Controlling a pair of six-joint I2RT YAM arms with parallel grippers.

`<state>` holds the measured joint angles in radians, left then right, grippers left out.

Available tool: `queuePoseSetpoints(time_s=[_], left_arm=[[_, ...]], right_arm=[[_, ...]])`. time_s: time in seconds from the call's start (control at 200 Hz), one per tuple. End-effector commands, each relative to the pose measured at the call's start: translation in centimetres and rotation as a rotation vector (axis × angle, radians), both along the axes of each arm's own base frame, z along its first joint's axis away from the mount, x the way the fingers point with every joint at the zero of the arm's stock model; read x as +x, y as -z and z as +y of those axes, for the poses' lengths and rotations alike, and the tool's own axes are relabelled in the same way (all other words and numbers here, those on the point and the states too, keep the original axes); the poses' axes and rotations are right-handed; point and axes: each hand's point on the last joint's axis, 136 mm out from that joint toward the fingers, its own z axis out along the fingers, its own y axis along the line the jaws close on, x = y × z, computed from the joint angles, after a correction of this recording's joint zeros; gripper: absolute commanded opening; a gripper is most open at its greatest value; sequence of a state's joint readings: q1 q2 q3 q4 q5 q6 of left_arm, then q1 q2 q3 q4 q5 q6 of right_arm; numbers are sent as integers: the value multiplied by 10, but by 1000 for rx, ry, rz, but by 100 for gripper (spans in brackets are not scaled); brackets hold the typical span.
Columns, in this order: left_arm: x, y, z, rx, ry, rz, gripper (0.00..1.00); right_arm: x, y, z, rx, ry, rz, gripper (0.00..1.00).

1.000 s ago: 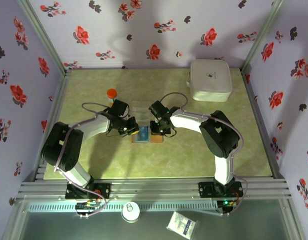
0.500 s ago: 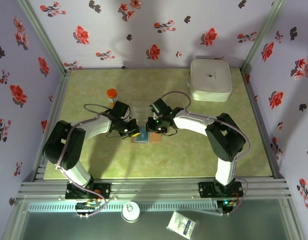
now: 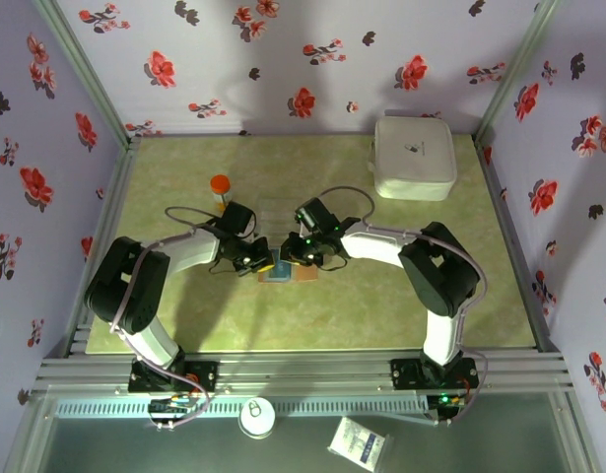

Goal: Take the credit cards out of the card holder

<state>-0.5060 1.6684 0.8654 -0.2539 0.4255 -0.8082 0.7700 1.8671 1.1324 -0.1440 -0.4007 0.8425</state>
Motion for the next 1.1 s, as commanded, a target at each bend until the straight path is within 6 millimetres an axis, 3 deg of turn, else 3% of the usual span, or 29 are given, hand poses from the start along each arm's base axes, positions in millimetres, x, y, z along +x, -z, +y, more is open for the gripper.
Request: queuePoseSetpoints(time_s=[0.0, 0.205, 0.63, 1.095], left_arm=[[-2, -1, 6, 16, -10, -17, 0], [3, -12, 4, -10, -24, -52, 0], [-4, 21, 14, 54, -18, 32, 0], [-9, 18, 22, 55, -36, 34, 0]], right_arm=[[0, 11, -1, 0, 12, 34, 23], [1, 15, -1, -7, 10, 40, 23], [0, 25, -7, -36, 18, 53, 23], [-2, 31, -22, -114, 16, 46, 24]])
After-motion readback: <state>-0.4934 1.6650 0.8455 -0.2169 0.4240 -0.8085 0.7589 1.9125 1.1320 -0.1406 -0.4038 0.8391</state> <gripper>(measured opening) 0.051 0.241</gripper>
